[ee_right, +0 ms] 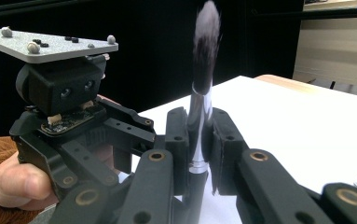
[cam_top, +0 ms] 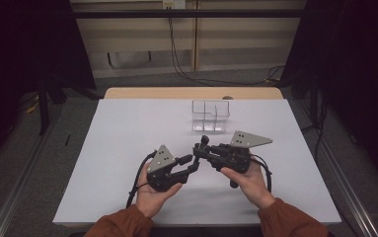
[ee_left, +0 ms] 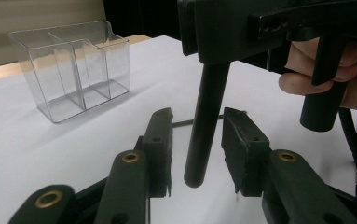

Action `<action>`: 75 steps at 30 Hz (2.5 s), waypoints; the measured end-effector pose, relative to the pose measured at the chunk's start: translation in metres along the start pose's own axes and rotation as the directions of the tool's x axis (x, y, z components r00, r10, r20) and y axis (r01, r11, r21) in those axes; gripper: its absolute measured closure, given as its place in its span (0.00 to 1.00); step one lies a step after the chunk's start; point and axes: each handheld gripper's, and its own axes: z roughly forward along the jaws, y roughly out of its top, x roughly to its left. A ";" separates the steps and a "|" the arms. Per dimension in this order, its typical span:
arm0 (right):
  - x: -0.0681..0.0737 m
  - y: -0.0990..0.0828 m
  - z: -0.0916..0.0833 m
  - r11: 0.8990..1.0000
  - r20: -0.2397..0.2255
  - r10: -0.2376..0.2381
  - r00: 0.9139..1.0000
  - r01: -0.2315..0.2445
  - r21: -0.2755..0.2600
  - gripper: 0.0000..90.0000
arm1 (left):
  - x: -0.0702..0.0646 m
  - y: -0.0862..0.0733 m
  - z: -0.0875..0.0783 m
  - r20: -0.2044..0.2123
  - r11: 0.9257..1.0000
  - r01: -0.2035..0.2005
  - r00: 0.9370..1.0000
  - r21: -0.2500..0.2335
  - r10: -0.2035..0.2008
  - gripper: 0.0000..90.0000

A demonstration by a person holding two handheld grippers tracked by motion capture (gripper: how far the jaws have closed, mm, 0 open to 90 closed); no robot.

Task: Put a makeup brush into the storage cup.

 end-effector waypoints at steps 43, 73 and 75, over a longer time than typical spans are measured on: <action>-0.011 0.003 -0.021 1.000 0.040 -0.005 0.999 0.006 -0.021 0.89 | 0.040 -0.007 -0.051 -0.231 0.995 0.005 0.973 -0.099 -0.027 0.02; -0.032 0.006 -0.034 1.000 0.123 0.001 0.992 0.001 -0.022 0.89 | 0.049 -0.047 -0.124 -0.326 0.995 0.003 0.945 -0.097 -0.035 0.02; -0.035 0.006 -0.036 1.000 0.131 0.000 0.991 0.004 -0.025 0.89 | 0.051 -0.048 -0.128 -0.336 0.994 0.004 0.941 -0.108 -0.040 0.01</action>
